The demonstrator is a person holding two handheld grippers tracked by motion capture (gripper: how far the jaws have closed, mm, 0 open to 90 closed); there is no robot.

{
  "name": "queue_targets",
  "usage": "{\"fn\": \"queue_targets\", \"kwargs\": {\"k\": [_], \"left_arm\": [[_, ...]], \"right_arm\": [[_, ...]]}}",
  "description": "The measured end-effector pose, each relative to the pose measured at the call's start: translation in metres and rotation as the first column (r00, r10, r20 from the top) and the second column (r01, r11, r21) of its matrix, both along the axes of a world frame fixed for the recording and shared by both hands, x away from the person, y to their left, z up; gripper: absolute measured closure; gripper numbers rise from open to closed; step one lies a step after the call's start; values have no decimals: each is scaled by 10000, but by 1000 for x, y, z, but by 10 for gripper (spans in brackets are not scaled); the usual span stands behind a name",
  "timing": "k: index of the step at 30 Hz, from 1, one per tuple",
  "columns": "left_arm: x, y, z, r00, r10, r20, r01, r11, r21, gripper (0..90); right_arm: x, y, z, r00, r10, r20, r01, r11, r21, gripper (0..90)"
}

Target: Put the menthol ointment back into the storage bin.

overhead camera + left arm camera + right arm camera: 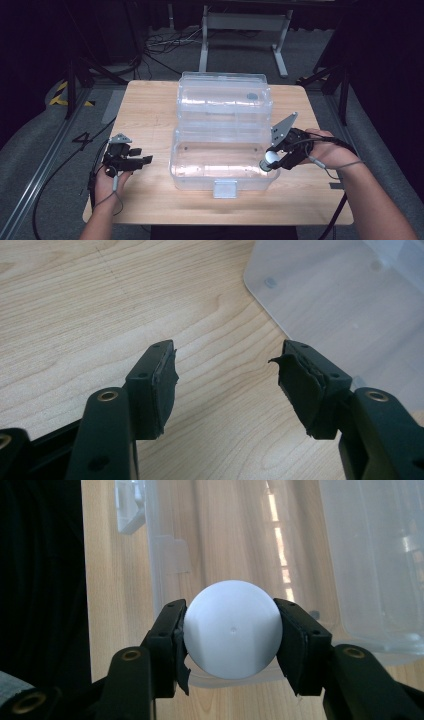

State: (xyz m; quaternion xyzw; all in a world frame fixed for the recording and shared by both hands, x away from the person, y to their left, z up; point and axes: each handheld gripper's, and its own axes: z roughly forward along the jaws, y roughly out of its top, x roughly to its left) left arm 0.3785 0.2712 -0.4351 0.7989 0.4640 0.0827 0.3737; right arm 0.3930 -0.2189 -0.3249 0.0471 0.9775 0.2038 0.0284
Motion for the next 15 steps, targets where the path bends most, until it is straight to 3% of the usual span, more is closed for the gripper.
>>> {"fn": "queue_targets", "kwargs": {"k": [15], "left_arm": [[0, 1, 0, 10000, -25, -8, 25, 10000, 30, 406]], "right_arm": [[3, 8, -15, 9998, 39, -198, -44, 9996, -286, 502]]}}
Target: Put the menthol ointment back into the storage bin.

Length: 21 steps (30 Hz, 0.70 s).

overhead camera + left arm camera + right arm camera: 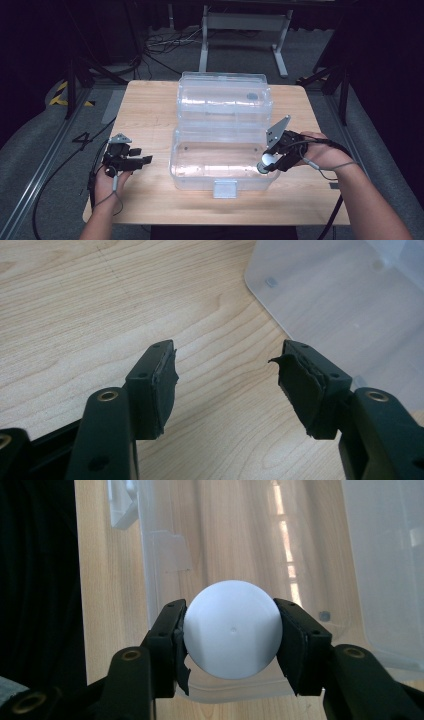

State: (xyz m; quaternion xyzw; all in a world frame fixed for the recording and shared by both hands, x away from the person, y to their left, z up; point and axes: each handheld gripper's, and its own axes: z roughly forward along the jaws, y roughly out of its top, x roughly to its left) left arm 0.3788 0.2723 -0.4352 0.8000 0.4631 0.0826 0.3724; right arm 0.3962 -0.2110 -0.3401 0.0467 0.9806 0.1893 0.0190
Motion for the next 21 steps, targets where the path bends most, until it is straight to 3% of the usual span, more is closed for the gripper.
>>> {"fn": "queue_targets", "kwargs": {"k": [21], "left_arm": [[0, -1, 0, 10000, -17, 18, 17, 10000, 49, 405]], "right_arm": [[2, 10, -25, 9988, -65, -491, 42, 9989, -469, 502]]}}
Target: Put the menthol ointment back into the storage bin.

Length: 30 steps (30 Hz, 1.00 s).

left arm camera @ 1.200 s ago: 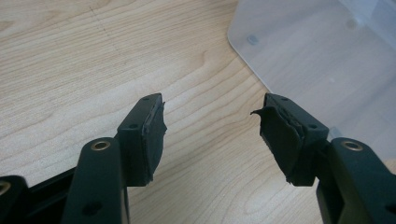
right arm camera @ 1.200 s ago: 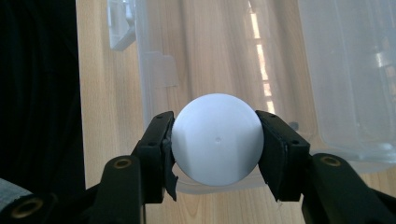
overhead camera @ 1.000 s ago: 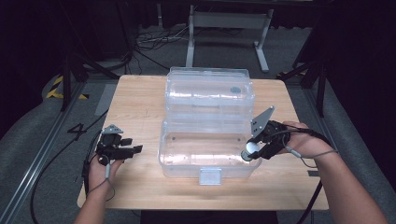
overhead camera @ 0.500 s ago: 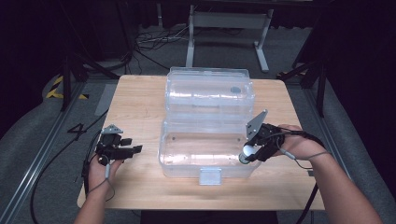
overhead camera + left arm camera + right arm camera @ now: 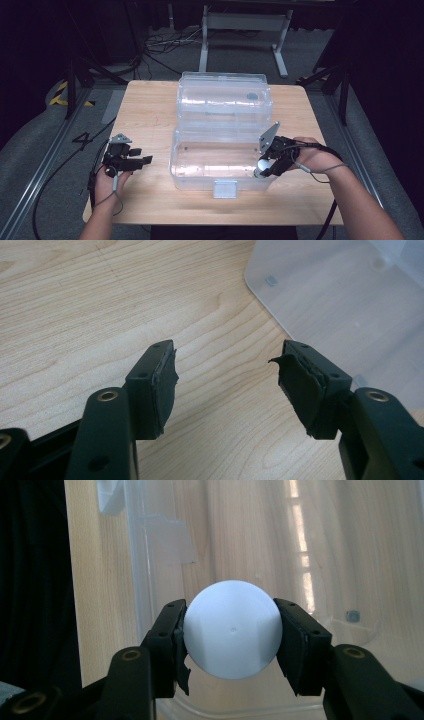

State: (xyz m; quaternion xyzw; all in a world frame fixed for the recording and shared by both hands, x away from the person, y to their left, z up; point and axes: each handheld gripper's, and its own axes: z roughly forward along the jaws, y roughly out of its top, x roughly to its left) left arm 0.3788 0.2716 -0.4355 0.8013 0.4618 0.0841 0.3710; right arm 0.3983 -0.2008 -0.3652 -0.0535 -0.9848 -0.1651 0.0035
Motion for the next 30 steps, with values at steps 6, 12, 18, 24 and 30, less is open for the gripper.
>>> {"fn": "queue_targets", "kwargs": {"k": [6, 12, 18, 24, 30], "left_arm": [[0, 0, 0, 10000, -12, -8, 12, 10000, -7, 404], [0, 0, 0, 10000, -17, -27, 17, 10000, -4, 404], [0, 0, 0, 10000, -1, -9, 1, 10000, 1, 404], [1, 0, -1, 10000, -22, -3, 22, 10000, 12, 403], [0, 0, -1, 10000, 9, -58, -9, 10000, -6, 403]], "right_arm": [[2, 1, -8, 9999, -37, -104, 34, 9997, -228, 502], [5, 0, -13, 9997, -92, -209, 84, 9993, -376, 503], [7, 1, -19, 9990, -195, -409, 173, 9985, -526, 502], [8, 3, -24, 9982, -231, -561, 193, 9976, -669, 502], [10, 4, -28, 9970, -360, -681, 306, 9963, -798, 502]]}}
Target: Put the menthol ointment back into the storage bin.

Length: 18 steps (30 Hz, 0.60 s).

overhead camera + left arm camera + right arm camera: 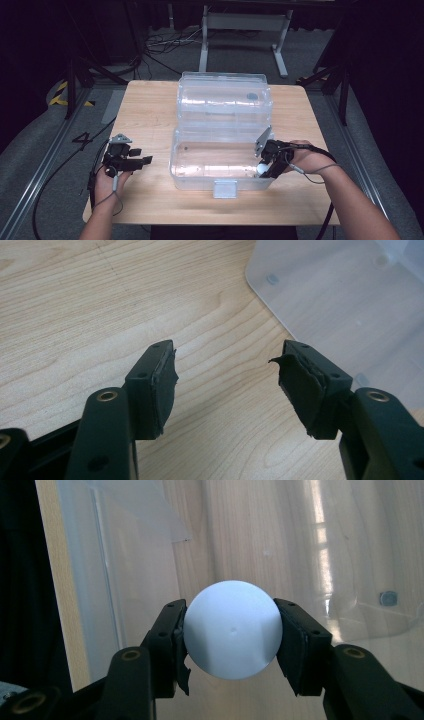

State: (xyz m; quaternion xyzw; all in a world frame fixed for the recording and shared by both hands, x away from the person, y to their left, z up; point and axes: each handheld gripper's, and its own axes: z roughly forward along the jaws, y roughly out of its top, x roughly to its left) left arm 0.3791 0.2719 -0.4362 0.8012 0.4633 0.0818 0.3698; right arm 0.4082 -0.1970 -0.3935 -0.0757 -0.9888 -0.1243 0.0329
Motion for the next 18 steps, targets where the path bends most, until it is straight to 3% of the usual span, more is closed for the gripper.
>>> {"fn": "queue_targets", "kwargs": {"k": [18], "left_arm": [[0, 0, -1, 10000, -27, -8, 27, 10000, -16, 400]], "right_arm": [[4, 2, -6, 9998, -79, -185, 73, 9993, -357, 501]]}}
